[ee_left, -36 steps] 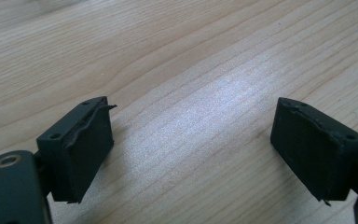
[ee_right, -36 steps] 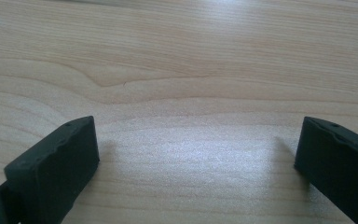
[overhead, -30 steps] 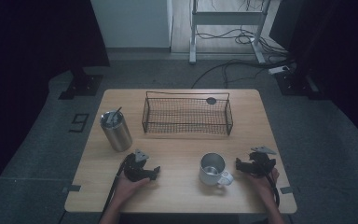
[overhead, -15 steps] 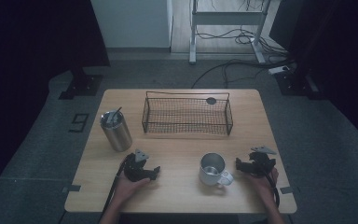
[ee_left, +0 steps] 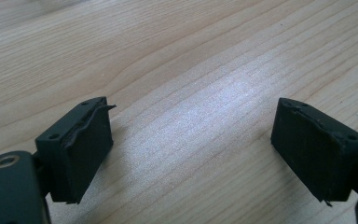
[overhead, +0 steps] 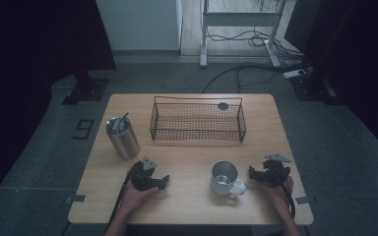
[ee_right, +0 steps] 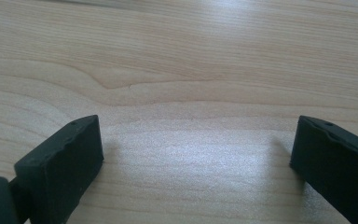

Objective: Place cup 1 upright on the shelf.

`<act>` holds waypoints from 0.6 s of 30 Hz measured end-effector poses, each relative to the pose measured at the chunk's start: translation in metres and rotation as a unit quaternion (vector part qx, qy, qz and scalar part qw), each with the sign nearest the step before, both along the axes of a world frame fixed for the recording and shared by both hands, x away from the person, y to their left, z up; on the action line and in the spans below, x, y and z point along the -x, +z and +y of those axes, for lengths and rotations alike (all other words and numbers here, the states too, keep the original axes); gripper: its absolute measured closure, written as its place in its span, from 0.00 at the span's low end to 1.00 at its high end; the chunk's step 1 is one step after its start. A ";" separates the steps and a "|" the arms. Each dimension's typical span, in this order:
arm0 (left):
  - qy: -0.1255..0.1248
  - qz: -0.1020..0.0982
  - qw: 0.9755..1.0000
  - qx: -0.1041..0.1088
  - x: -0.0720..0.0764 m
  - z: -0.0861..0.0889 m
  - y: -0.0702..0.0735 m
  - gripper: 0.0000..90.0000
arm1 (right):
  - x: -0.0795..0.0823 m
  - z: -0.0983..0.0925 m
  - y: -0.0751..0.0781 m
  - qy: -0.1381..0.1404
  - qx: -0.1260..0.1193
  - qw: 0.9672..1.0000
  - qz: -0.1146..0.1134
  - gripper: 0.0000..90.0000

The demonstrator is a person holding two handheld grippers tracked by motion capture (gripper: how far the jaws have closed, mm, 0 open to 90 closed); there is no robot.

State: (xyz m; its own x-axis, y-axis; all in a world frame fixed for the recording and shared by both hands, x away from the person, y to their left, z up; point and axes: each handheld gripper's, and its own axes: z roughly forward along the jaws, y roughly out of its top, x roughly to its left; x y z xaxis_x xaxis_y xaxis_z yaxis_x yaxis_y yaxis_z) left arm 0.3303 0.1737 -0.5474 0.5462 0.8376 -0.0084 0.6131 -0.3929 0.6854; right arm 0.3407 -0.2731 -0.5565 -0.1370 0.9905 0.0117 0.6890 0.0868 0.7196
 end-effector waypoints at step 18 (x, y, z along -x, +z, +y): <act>0.019 -0.039 0.998 0.054 0.008 0.013 0.032 0.17 | 0.000 0.000 0.000 0.003 -0.001 1.000 -0.002 0.04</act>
